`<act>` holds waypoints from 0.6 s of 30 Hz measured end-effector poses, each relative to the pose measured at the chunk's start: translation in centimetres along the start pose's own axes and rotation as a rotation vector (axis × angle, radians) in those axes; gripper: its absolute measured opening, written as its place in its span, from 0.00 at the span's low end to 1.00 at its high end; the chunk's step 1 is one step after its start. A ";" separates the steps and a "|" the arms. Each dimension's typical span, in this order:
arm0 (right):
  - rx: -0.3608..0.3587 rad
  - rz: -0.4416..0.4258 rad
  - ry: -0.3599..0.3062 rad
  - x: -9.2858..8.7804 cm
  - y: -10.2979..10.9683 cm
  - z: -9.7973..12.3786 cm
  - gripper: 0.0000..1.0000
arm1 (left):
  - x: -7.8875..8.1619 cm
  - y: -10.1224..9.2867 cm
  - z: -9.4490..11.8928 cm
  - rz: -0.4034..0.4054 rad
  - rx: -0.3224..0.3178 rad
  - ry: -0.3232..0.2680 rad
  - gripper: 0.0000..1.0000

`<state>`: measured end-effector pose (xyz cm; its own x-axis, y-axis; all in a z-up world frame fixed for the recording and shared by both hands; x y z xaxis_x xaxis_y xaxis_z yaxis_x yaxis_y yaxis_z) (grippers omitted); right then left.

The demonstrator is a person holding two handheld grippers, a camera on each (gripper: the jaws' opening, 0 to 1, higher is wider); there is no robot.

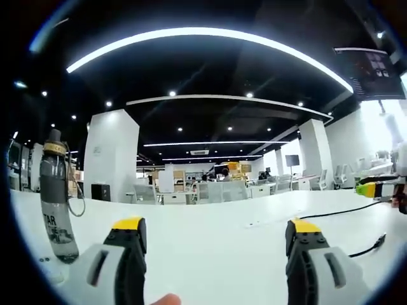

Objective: Find the data cable on the table. Grasp the USB connector end of the cable and insert it into the USB port on the table

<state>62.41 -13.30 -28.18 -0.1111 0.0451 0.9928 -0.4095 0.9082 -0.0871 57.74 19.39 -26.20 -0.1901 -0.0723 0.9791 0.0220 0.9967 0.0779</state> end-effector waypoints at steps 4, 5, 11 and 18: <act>0.064 0.039 0.078 -0.6 1.1 -0.6 0.51 | -0.1 -0.1 0.0 -0.001 -0.006 0.006 0.91; 0.073 0.050 0.089 -0.5 1.3 -0.7 0.51 | -0.1 -0.2 0.0 -0.002 -0.007 0.008 0.91; 0.193 0.073 0.157 -0.9 3.8 -1.5 0.49 | -0.3 -0.3 0.0 -0.007 -0.012 0.015 0.91; 0.305 0.057 0.288 -2.0 6.1 -1.8 0.44 | -0.5 -0.4 -0.1 -0.003 -0.018 0.024 0.91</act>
Point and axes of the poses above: the point that each gripper's makers call its tool centre point, and the gripper's own axes: z roughly backward along the fingers, y roughly to its left, x roughly out of its top, the point moved 3 cm from there along z, roughly backward along the fingers, and after that the axes turned 1 degree about -x, right-handed, at the moved point
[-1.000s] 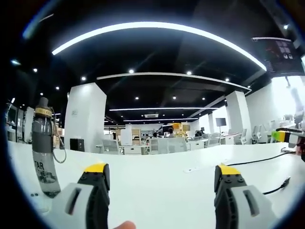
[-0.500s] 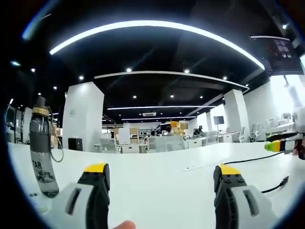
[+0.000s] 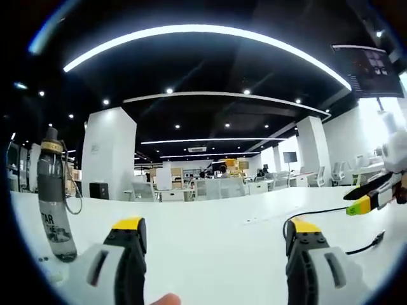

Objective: Find the data cable on the table. Grasp the USB connector end of the cable and insert it into the USB port on the table

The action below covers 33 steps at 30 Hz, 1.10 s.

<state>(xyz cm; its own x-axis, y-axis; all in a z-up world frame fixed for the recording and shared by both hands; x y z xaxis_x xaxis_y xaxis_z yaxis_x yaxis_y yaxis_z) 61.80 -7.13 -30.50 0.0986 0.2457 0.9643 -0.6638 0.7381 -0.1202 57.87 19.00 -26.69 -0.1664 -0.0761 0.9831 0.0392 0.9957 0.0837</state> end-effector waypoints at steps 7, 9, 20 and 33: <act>0.097 -0.022 0.082 -0.5 1.4 -1.2 0.40 | -0.1 -0.5 -0.1 0.004 -0.018 0.006 0.91; 0.124 -0.035 0.100 -0.7 1.9 -1.5 0.39 | -0.1 -0.6 -0.1 0.005 -0.022 0.007 0.91; 0.244 -0.098 0.234 -2.6 4.6 -3.5 0.33 | -0.3 -0.7 -0.1 0.014 -0.023 0.022 0.91; 0.272 -0.083 0.281 -3.4 6.6 -4.4 0.29 | -0.4 -1.0 -0.2 0.014 -0.036 0.031 0.91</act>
Point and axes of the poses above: the point that each gripper's makers call its tool centre point, and the gripper's own axes: z roughly backward along the fingers, y roughly to its left, x roughly out of its top, the point moved 3 cm from there along z, roughly backward along the fingers, and after that the axes turned 1 degree about -x, right-handed, at the moved point
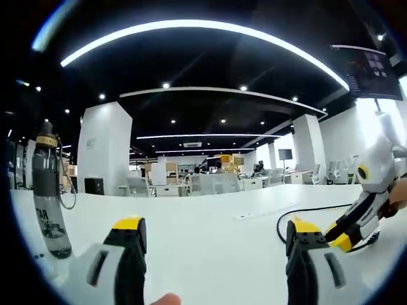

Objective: Find the data cable on the table. Grasp the USB connector end of the cable and insert it into the USB port on the table

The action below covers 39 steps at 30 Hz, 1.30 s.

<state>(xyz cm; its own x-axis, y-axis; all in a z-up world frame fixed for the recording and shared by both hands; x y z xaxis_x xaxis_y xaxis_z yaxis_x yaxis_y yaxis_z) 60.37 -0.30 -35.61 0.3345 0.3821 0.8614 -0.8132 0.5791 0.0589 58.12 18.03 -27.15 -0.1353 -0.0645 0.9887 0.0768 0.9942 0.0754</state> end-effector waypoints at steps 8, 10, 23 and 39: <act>0.007 -0.016 0.015 -0.7 0.0 -0.9 0.25 | -0.2 -0.1 -0.1 0.000 -0.004 0.005 0.91; 0.006 -0.026 0.013 -0.7 0.0 -1.0 0.24 | -0.3 -0.1 -0.1 0.001 -0.003 0.004 0.91; -0.047 0.027 0.006 -1.0 0.2 -1.3 0.13 | -0.6 -0.2 0.1 -0.002 -0.006 0.011 0.91; -0.088 -0.039 0.004 -1.2 -0.2 -0.9 0.06 | -0.9 -0.7 0.3 -0.007 -0.022 0.029 0.90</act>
Point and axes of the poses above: the point that each gripper's makers call its tool centre point, and the gripper's own axes: z roughly backward along the fingers, y roughly to its left, x roughly out of its top, the point moved 3 cm from there along z, roughly backward along the fingers, and after that the axes turned 1 degree about -x, right-handed, at the moved point
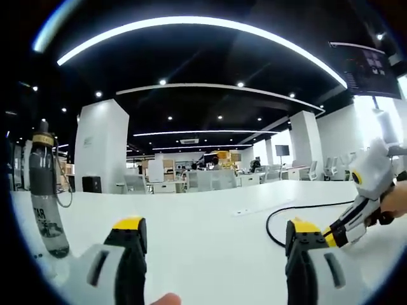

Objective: Find the data cable on the table. Grasp the USB connector end of the cable and insert it into the USB port on the table

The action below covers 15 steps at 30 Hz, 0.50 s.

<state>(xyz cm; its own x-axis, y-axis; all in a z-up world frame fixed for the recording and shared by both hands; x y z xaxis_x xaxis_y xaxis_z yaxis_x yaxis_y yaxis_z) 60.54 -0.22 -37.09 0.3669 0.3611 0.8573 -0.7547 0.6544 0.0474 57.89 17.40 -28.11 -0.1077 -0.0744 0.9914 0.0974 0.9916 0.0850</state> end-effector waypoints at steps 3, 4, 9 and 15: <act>-0.007 -0.008 -0.006 0.0 -0.1 0.1 0.06 | 0.0 -0.1 0.0 0.000 -0.004 0.001 0.90; -0.008 -0.010 -0.008 0.1 -0.1 0.1 0.06 | 0.0 -0.1 0.0 0.000 -0.004 0.001 0.90; -0.008 -0.035 -0.077 1.4 -0.1 0.9 0.06 | 0.0 -0.2 0.0 0.002 -0.013 -0.001 0.90; 0.020 -0.149 -0.213 4.1 -0.4 2.6 0.06 | 0.4 -1.3 -0.1 -0.005 -0.064 -0.018 0.90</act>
<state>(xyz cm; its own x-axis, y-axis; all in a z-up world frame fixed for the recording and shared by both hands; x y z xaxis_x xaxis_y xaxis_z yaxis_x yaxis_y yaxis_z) 60.91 -0.73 -32.25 0.3535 0.1127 0.9286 -0.7124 0.6758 0.1891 57.83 16.08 -27.84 -0.1264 -0.0768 0.9890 0.1594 0.9825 0.0966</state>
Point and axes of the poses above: the point that each gripper's makers call its tool centre point, and the gripper's own axes: z roughly backward along the fingers, y roughly to its left, x roughly out of its top, the point moved 3 cm from there along z, roughly backward along the fingers, and after that the axes turned 1 degree about -x, right-handed, at the moved point
